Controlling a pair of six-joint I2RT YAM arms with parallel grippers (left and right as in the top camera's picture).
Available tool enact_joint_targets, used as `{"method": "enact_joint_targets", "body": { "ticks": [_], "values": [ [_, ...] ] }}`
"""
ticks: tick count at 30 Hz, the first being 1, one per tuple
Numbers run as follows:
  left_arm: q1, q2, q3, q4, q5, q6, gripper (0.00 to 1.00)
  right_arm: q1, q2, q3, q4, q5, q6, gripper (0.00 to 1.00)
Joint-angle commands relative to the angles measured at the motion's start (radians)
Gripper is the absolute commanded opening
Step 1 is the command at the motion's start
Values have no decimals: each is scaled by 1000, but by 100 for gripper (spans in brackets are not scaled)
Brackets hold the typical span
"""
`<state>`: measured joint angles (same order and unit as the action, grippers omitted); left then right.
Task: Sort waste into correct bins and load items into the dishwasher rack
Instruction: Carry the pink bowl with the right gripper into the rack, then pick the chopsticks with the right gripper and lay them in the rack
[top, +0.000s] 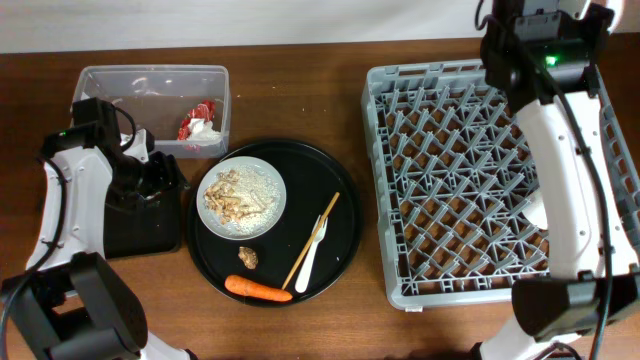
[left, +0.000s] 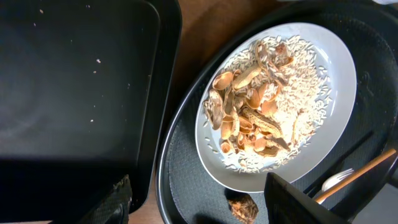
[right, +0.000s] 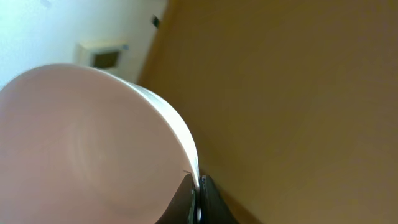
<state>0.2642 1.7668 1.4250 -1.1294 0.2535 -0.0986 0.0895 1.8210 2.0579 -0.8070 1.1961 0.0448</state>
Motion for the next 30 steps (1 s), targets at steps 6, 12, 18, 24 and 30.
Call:
{"method": "enact_joint_targets", "body": {
  "ticks": [6, 12, 18, 24, 30],
  "values": [
    [0, -22, 3, -10, 1, -6, 68, -146, 153, -58, 328, 261, -460, 4],
    [0, -22, 3, -9, 4, -6, 68, -150, 187, -58, 376, 279, -573, 4],
    [0, -22, 3, -9, 4, -6, 68, -134, 280, -210, 171, 278, -369, 4],
    [0, -22, 3, -10, 5, -14, 68, -40, 280, -540, 319, 190, -315, 4],
    [0, -22, 3, -9, 5, -14, 68, 41, 280, -550, 323, 185, -316, 83]
  ]
}}
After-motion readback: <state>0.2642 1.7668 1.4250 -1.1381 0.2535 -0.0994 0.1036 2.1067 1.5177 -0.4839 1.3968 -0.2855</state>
